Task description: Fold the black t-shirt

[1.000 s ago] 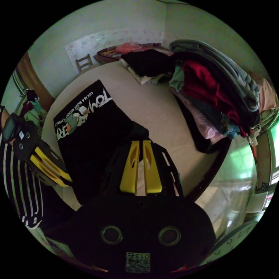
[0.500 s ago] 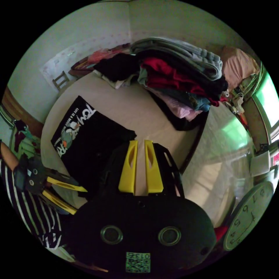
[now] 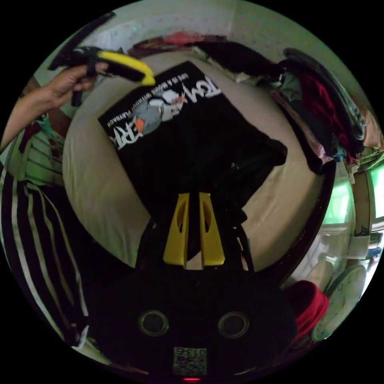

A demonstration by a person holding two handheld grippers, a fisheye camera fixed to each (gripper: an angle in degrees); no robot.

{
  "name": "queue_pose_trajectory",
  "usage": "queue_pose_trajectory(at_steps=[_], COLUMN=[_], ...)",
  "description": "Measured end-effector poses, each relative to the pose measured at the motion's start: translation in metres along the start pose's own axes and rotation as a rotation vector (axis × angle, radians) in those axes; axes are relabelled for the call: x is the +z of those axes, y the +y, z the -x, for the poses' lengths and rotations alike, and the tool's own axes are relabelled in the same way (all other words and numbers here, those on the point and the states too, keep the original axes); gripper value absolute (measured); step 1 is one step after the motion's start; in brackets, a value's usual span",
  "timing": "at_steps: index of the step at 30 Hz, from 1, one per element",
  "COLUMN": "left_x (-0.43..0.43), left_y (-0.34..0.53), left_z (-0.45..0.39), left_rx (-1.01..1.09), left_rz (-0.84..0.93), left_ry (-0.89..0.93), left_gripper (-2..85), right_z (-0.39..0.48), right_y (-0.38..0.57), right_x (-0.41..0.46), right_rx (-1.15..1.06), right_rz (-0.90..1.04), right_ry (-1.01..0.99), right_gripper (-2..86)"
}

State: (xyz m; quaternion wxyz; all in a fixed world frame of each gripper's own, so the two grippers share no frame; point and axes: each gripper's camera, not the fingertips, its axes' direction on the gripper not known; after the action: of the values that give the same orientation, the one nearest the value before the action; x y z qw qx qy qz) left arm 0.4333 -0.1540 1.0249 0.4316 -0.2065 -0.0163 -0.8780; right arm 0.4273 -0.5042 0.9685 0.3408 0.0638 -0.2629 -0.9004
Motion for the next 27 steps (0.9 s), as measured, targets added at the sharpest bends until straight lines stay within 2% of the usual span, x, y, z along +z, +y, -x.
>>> queue_pose_trajectory(at_steps=[4,8,11,13,16,18,21,24,26,27], left_x=[0.026,0.021,-0.008,-0.018,-0.013,-0.008,0.003,0.013,0.015,0.015], left_y=[-0.004,-0.006,0.003,0.012,0.017,0.019,0.020,0.020,0.021,0.023], left_z=[-0.010,-0.009,-0.006,-0.009,-0.013,-0.016,-0.012,-0.001,0.004,0.006], left_rx=[0.072,0.084,0.100,0.163,0.241,0.294,0.312,0.276,0.262,0.268], left_rz=[0.067,0.051,-0.060,-0.092,-0.060,-0.044,0.001,0.029,0.009,-0.006], left_ry=[-0.049,-0.043,-0.021,-0.076,-0.041,-0.038,-0.050,-0.014,-0.016,-0.031], left_gripper=[9.5,8.9,8.5,8.4,8.3,8.2,8.1,8.0,7.8,7.5], right_z=[-0.011,-0.021,-0.027,-0.027,-0.020,-0.007,0.006,0.004,0.002,-0.003], right_y=[0.004,-0.002,-0.020,-0.049,-0.114,-0.163,-0.206,-0.225,-0.226,-0.223], right_x=[0.001,-0.008,-0.049,-0.059,-0.058,-0.044,-0.007,0.035,0.053,0.056], right_rx=[0.007,0.041,0.089,0.070,0.019,-0.051,-0.074,-0.068,-0.082,-0.055], right_rz=[0.045,0.093,-0.152,-0.211,-0.270,-0.257,-0.126,0.029,0.075,0.035], right_ry=[-0.013,-0.026,0.017,-0.039,-0.202,-0.255,-0.158,-0.116,-0.085,-0.129], right_gripper=[0.9,0.2,0.1,0.1,0.1,0.0,-0.2,-0.2,-0.2,-0.2])
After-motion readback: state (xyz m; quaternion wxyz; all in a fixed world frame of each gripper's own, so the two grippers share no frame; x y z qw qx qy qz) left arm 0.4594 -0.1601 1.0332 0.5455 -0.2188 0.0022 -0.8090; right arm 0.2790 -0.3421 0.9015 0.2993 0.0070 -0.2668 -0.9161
